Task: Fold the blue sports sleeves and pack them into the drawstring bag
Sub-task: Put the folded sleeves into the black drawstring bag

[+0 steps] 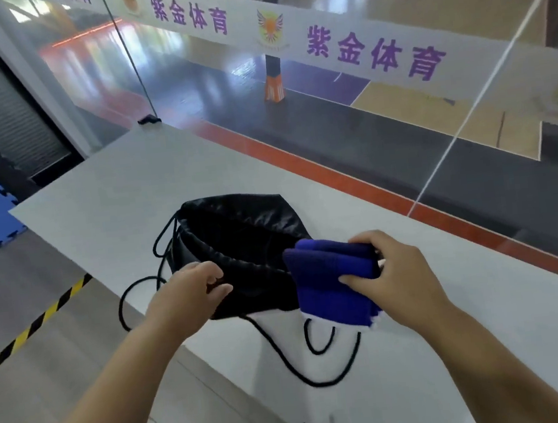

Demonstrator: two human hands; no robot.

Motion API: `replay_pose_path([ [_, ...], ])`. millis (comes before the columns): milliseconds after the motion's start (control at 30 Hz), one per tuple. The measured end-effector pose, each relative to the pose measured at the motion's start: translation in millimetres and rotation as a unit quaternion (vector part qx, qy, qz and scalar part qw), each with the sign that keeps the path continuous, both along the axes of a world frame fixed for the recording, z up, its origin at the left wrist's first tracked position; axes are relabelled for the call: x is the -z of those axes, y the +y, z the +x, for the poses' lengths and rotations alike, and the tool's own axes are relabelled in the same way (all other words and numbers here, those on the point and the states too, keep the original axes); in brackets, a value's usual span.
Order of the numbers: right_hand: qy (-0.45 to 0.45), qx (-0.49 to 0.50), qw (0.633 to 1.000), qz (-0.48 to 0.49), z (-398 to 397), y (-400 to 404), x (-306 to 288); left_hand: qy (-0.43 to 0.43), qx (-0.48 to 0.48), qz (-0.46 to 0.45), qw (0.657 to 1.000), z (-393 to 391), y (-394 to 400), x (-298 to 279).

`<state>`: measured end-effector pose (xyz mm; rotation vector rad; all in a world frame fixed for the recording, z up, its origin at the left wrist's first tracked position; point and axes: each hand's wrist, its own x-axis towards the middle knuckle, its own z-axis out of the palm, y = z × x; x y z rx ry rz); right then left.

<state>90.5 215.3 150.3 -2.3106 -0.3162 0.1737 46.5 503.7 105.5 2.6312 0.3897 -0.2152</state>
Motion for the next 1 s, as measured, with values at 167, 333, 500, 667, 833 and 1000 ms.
replay_pose_path([
  [167,-0.074,0.015,0.997,-0.017,48,59,0,-0.033,-0.073,-0.043,0.996,49,39,11],
  [333,-0.084,-0.01,0.99,-0.117,86,116,16,-0.011,-0.124,-0.075,0.989,98,74,26],
  [500,0.115,-0.017,0.988,-0.098,117,155,37,0.068,-0.065,-0.087,0.992,135,99,45],
  [667,0.259,-0.046,0.96,-0.097,146,176,61,0.112,-0.028,-0.113,0.987,149,114,61],
  [833,0.259,-0.045,0.952,-0.155,152,199,89,0.128,0.038,-0.129,0.983,154,122,70],
  [1000,0.174,0.005,0.953,-0.248,151,212,98,0.1,0.073,-0.14,0.982,160,132,70],
])
